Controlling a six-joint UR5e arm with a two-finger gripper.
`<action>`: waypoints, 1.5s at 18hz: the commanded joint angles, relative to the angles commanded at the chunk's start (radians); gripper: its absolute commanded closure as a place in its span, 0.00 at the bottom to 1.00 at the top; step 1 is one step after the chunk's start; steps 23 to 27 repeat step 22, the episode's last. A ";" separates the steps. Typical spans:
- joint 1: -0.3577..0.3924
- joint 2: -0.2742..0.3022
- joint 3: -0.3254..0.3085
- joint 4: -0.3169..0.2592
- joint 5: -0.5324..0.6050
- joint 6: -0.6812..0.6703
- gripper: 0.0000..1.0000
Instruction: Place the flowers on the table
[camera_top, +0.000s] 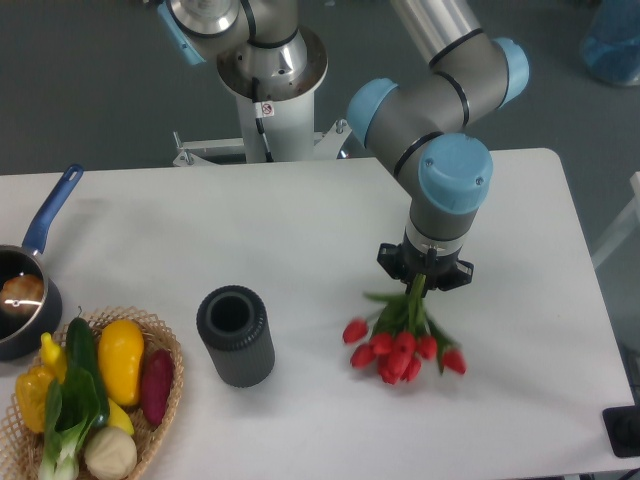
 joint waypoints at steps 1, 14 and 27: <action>0.000 0.002 0.000 0.000 0.000 0.003 0.00; 0.107 0.067 0.032 0.005 -0.002 0.256 0.00; 0.166 0.066 0.029 0.005 -0.003 0.382 0.00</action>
